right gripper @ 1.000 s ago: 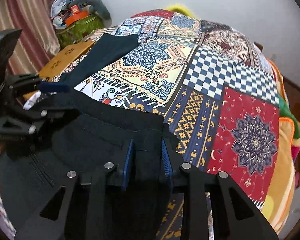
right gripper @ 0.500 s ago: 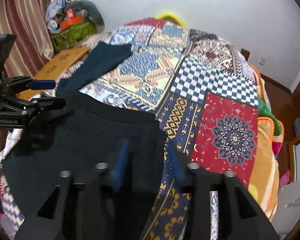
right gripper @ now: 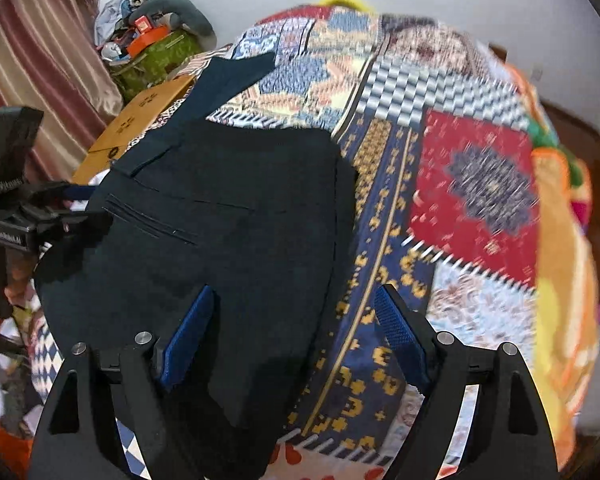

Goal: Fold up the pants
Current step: 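Grasp the trousers' edge with both grippers and lift it up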

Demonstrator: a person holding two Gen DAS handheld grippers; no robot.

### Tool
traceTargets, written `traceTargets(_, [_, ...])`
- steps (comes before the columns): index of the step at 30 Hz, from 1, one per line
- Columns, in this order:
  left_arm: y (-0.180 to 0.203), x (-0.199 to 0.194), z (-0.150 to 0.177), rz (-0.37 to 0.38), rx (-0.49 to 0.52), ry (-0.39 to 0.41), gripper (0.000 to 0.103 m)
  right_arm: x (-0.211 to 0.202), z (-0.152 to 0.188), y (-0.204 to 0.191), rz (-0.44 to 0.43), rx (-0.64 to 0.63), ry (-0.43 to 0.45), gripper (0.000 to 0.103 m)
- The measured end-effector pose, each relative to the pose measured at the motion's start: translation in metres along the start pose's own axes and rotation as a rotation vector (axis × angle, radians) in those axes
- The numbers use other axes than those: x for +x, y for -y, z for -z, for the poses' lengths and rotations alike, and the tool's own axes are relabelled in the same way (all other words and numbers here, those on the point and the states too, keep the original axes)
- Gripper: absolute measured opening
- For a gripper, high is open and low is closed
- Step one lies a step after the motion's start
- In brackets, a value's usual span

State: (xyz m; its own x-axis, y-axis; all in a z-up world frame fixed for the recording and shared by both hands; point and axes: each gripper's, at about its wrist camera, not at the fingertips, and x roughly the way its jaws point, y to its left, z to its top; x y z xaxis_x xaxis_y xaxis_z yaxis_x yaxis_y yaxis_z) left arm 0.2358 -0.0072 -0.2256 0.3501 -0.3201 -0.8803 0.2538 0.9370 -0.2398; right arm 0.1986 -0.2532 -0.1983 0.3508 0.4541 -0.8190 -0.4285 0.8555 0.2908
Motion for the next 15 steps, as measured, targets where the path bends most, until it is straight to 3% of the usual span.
traceTargets(9, [0.018, 0.029, -0.027, 0.063, 0.048, -0.058, 0.099, 0.033, -0.013, 0.023, -0.176, 0.142, -0.067, 0.079])
traceTargets(12, [0.022, 0.036, -0.036, 0.069, 0.058, -0.067, 0.097, 0.034, -0.018, 0.021, -0.217, 0.135, -0.064, 0.055])
traceTargets(15, [0.022, 0.037, -0.04, 0.066, 0.045, -0.062, 0.087, 0.038, -0.024, 0.017, -0.226, 0.151, -0.074, 0.046])
